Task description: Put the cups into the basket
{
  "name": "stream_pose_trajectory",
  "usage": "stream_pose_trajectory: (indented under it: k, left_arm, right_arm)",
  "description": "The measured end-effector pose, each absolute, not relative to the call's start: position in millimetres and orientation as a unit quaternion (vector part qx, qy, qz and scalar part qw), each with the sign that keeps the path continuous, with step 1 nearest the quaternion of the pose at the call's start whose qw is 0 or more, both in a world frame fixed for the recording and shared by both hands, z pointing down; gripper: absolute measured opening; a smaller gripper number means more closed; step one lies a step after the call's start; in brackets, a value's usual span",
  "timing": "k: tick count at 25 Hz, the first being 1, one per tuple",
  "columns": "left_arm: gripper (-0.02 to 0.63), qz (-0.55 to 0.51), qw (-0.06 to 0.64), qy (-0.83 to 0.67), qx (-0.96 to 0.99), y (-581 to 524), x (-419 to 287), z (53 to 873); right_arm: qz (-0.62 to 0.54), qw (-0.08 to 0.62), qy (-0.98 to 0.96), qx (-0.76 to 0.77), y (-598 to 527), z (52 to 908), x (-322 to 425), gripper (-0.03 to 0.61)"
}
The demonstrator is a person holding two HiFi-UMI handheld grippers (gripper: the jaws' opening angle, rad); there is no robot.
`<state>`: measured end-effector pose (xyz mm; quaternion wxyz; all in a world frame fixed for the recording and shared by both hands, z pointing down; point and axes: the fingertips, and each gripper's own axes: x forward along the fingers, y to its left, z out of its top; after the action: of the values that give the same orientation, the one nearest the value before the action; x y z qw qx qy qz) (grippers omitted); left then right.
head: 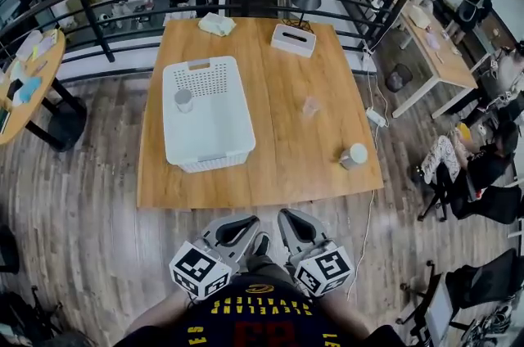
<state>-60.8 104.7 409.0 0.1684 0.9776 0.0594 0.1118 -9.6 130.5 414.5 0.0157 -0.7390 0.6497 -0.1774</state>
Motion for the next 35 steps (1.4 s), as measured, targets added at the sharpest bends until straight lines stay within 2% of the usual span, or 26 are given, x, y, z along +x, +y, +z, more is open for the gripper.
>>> stream_pose_trajectory:
  k: [11,19,24,35]
  left_arm:
    - [0.009,0.087,0.134,0.079,0.984,100.4,-109.1,397.9]
    - [0.012,0.069,0.173,0.104,0.977,104.3,-122.1,402.1]
    - [0.012,0.082,0.164,0.113,0.977,108.1,-117.1,407.8]
    - [0.012,0.111,0.083,0.127,0.982,135.5,-61.9,405.8]
  right_arm:
    - [-0.17,0.006,0.627,-0.76,134.4,410.7,-57.6,0.012]
    - [-0.19,0.003,0.612,-0.768,141.8,418.7,-73.5,0.012]
    - [-0.193,0.004,0.61,-0.768,140.5,422.8,-66.2,0.012]
    - [-0.186,0.027,0.599,-0.779,171.8,418.7,-9.9,0.012]
